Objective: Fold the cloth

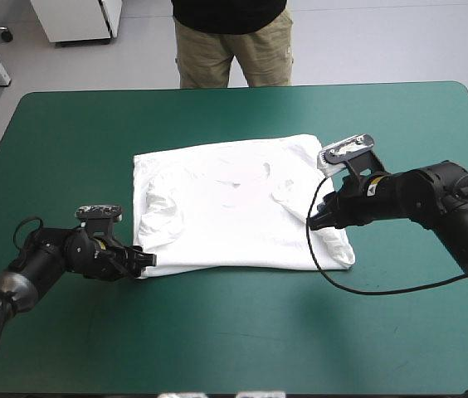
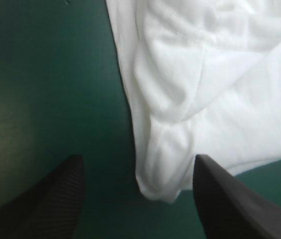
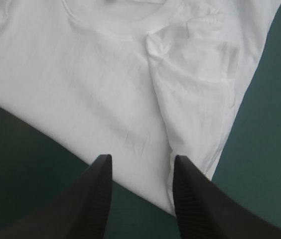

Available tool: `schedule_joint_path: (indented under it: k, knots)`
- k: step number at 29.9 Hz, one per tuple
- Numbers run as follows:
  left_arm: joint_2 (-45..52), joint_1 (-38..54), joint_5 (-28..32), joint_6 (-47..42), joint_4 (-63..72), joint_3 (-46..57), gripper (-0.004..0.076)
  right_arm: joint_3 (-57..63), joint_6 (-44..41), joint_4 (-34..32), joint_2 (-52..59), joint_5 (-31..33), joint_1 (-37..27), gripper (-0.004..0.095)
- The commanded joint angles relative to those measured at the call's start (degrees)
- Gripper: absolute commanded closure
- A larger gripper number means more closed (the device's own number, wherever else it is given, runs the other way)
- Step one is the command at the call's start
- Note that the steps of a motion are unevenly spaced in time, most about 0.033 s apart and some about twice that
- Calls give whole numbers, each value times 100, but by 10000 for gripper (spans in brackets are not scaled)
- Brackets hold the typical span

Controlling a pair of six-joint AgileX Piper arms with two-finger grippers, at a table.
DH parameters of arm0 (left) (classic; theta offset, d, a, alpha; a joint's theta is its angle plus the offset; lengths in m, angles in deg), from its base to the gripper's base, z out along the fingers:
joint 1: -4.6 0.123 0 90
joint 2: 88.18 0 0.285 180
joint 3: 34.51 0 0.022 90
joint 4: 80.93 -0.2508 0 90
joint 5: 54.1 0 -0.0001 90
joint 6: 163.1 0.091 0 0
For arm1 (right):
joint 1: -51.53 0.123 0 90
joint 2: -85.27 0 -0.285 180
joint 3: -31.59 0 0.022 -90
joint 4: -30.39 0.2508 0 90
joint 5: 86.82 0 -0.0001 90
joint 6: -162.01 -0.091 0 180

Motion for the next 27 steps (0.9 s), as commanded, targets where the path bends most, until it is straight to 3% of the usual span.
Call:
schedule_joint_path:
  k: [1, 4, 7, 13, 21, 27]
  knots:
    - [-263, -5, 124, 87, 143, -128, 269, 151, -30, 12, 172, -398, -22, 517]
    - [-471, -5, 45, 278, 251, -128, 298, 410, -49, -49, 172, -590, -22, 517]
    - [-540, -5, 45, 442, 310, -128, 381, 661, -297, -362, 172, -685, -22, 517]
    - [-540, -5, 106, 544, 326, -128, 714, 997, -611, -735, 252, -658, -22, 517]
    - [-540, -5, 203, 599, 375, -128, 733, 1482, -611, -678, 405, -582, -526, 516]
    - [-540, -5, 263, 599, 363, -128, 733, 1981, 5, 210, 303, -1074, -994, 464]
